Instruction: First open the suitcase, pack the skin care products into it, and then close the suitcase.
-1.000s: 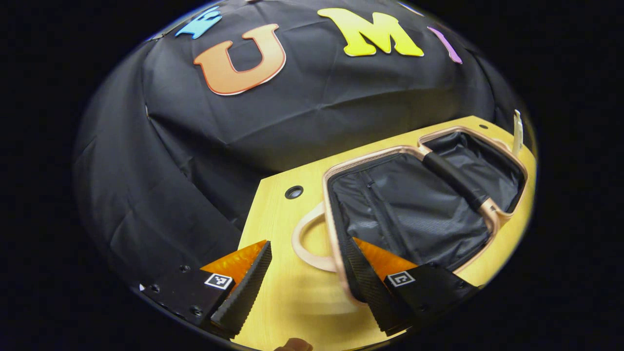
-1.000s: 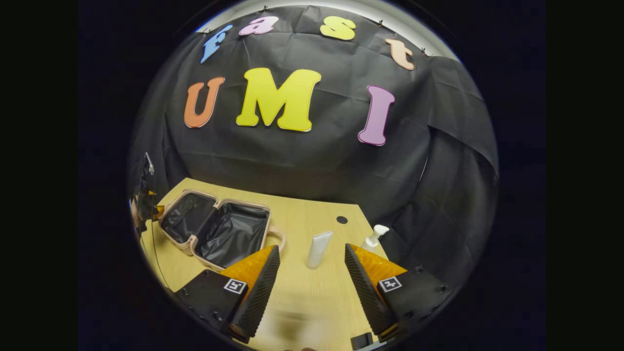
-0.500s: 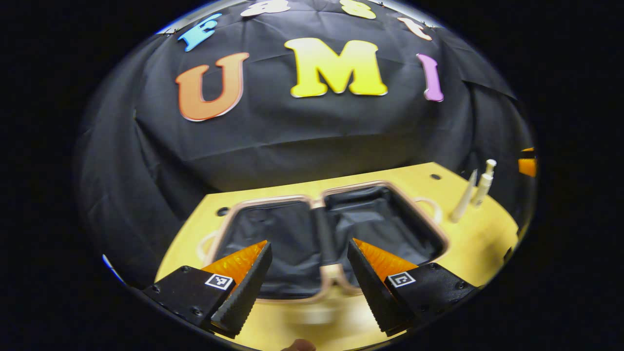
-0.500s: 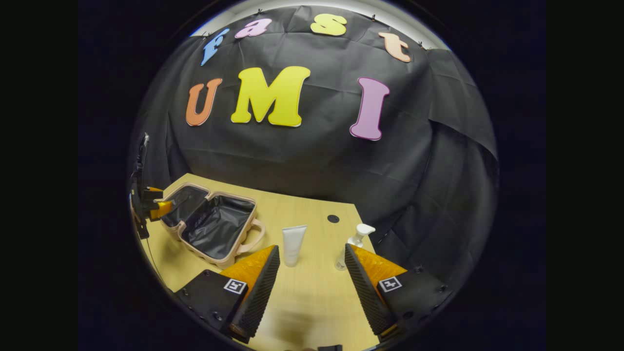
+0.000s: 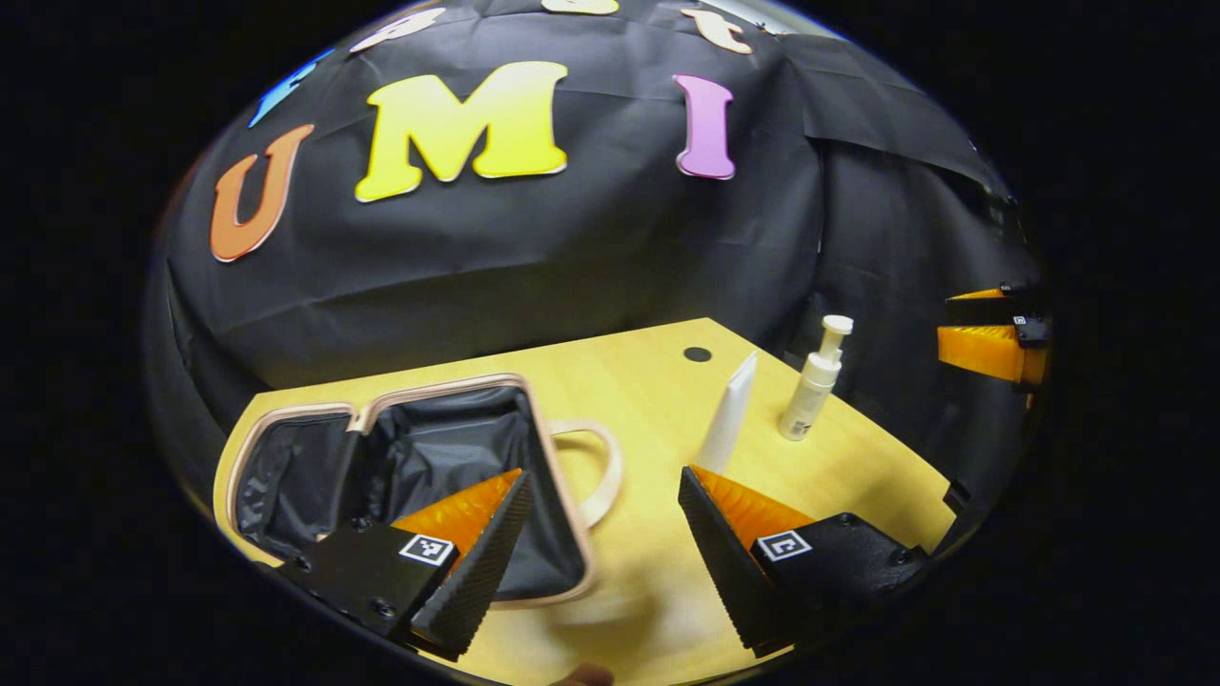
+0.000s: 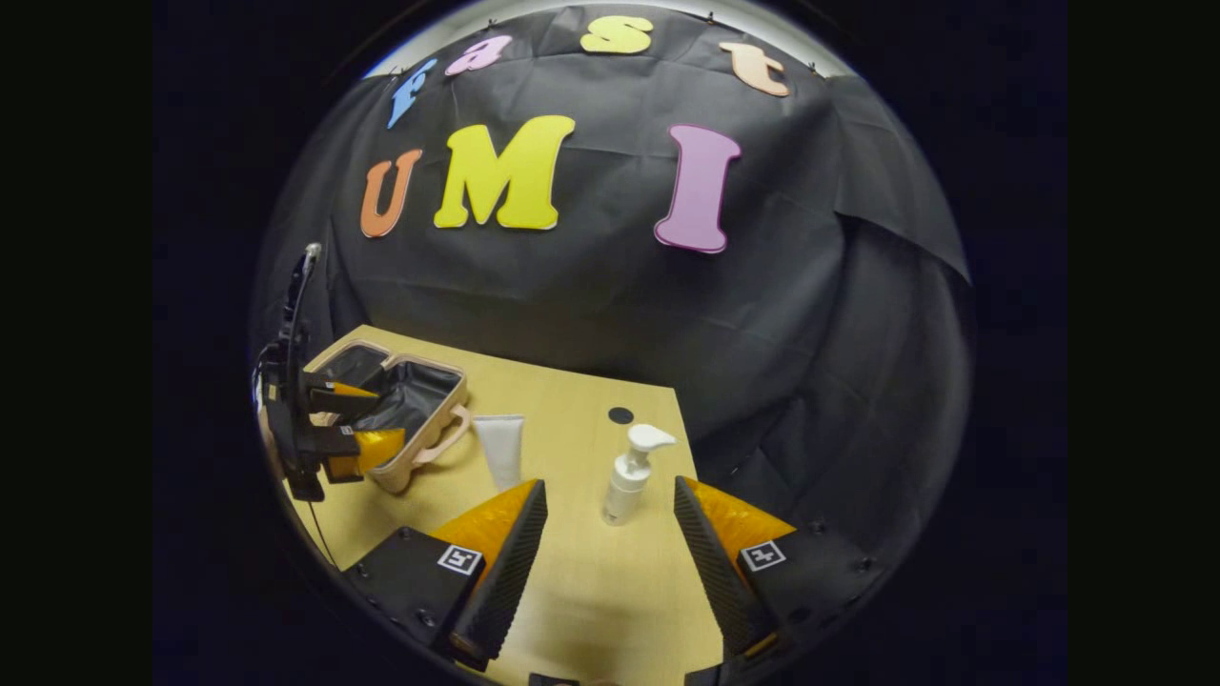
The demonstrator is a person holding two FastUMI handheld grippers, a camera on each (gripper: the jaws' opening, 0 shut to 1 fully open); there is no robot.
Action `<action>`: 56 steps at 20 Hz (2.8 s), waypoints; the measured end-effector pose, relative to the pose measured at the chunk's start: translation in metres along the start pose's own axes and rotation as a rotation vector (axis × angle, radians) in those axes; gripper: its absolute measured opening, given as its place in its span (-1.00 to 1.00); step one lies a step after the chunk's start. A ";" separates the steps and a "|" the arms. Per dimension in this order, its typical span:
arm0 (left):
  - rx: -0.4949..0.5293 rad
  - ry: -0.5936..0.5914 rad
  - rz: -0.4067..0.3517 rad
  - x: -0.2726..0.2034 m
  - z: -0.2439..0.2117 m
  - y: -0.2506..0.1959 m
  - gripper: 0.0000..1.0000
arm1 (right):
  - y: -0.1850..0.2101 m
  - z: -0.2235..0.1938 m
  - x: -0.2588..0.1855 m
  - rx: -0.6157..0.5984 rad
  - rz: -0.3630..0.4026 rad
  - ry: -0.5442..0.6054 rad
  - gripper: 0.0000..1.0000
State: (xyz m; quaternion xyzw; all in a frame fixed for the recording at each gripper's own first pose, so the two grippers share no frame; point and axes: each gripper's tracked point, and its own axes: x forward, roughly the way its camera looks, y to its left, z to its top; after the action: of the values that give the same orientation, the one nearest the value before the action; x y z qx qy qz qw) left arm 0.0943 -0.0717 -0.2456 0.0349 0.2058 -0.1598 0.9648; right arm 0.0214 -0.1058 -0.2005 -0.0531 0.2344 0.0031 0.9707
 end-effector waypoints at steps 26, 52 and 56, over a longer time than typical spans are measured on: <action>-0.031 0.099 -0.124 0.022 -0.024 -0.085 -0.11 | -0.023 -0.044 0.117 -0.074 0.080 0.005 0.56; -0.230 0.130 0.330 -0.223 -0.045 0.131 -0.17 | -0.013 -0.040 0.151 0.058 -0.054 -0.038 -0.05; -0.247 0.105 0.299 -0.184 -0.033 0.165 -0.18 | -0.002 -0.034 0.106 0.059 -0.047 -0.030 -0.05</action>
State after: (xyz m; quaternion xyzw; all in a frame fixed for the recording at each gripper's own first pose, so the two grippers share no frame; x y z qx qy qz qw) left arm -0.0245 0.1429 -0.2000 -0.0454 0.2663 0.0137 0.9627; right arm 0.1001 -0.1135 -0.2787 -0.0298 0.2187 -0.0261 0.9750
